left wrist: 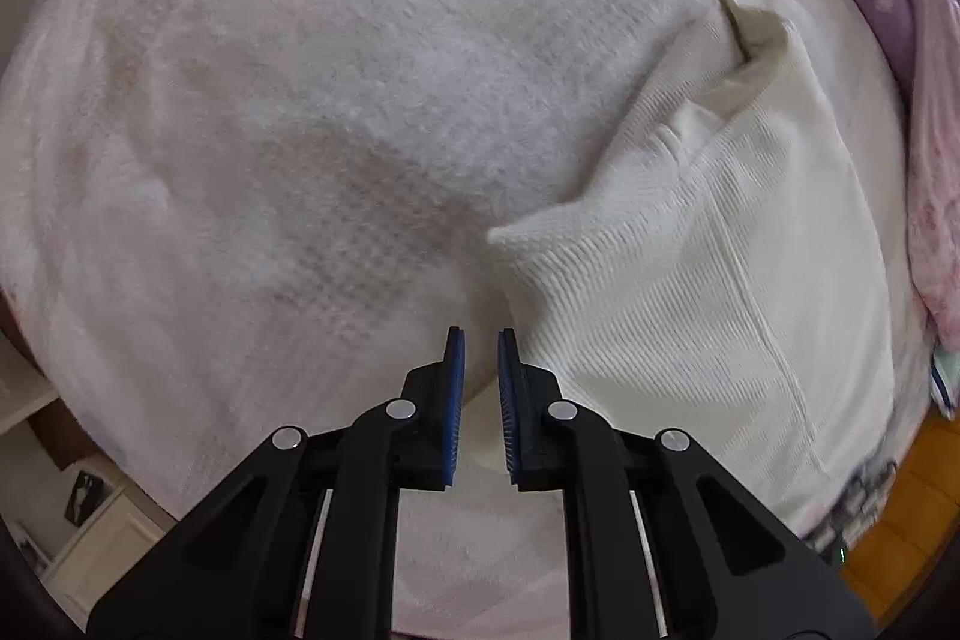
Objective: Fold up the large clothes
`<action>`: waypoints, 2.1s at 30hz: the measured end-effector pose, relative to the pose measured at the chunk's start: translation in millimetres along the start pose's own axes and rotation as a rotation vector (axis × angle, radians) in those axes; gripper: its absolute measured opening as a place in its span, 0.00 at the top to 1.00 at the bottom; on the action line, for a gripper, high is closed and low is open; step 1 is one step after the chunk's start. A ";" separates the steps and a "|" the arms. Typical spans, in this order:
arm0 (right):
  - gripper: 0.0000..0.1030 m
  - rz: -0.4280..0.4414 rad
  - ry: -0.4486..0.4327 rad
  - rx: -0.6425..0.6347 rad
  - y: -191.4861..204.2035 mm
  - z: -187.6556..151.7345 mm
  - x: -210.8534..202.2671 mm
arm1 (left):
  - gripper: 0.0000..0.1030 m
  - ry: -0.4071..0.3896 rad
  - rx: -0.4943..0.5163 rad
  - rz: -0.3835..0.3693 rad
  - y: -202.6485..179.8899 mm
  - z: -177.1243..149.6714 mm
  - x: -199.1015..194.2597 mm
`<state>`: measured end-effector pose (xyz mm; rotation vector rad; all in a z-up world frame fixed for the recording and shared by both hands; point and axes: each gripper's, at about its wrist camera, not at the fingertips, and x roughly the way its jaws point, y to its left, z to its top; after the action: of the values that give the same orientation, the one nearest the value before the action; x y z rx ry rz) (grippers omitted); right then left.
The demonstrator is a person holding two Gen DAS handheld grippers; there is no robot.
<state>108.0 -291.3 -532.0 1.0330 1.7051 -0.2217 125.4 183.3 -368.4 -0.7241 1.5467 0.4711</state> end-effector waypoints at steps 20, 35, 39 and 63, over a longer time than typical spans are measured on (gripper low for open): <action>0.94 -0.123 -0.437 -0.432 89.9 59.3 -107.8 | 0.84 -0.138 0.483 0.178 -129.3 17.0 -7.8; 0.85 0.232 -0.056 -0.104 115.3 229.0 -78.8 | 0.69 0.036 0.338 -0.112 -107.9 153.4 21.8; 0.50 0.184 -0.106 -0.078 109.9 242.5 -92.5 | 0.50 0.062 0.321 -0.137 -108.2 161.0 0.9; 0.71 0.217 -0.085 -0.143 105.1 229.6 -108.0 | 0.77 0.037 0.291 -0.234 -116.0 187.7 22.4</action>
<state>347.2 -421.9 -497.8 1.0767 1.4970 -0.0036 341.5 224.1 -397.8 -0.6780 1.5023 0.0559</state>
